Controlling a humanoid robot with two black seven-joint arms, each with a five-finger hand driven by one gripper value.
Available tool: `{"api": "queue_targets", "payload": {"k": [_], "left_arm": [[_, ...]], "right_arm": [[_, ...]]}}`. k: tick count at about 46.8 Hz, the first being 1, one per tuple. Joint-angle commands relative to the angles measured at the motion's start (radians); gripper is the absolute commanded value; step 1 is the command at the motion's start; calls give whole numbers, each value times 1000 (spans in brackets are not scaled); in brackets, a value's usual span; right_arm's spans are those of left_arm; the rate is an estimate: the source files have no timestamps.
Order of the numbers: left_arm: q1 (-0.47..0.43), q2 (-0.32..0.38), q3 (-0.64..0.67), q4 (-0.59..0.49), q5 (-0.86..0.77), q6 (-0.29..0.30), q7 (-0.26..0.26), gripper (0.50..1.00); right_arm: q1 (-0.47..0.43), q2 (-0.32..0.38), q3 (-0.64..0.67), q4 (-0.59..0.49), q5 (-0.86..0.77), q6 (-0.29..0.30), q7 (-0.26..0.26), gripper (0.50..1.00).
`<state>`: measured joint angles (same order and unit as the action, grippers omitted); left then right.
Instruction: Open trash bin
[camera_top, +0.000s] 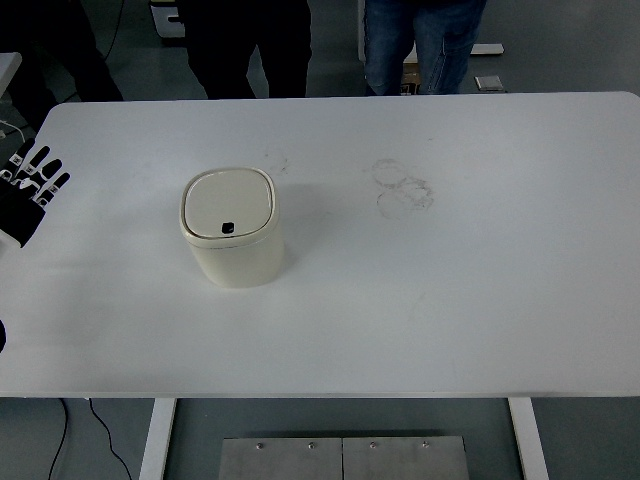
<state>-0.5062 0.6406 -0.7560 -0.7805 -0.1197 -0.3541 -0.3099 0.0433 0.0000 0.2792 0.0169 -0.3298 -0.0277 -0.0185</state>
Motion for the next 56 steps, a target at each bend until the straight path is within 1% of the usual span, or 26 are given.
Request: {"api": "queue_targets", "payload": {"k": [1, 42, 56], "left_arm": [[0, 2, 1, 0, 2, 3, 0, 1000], [-6, -2, -5, 0, -8, 4, 5, 1000], [-6, 11, 0, -9, -8, 4, 8, 1000]], "right_arm": [[0, 0, 0, 0, 0, 0, 0, 991], [1, 0, 0, 0, 0, -1, 0, 989], [1, 0, 0, 0, 0, 0, 0, 989]]}}
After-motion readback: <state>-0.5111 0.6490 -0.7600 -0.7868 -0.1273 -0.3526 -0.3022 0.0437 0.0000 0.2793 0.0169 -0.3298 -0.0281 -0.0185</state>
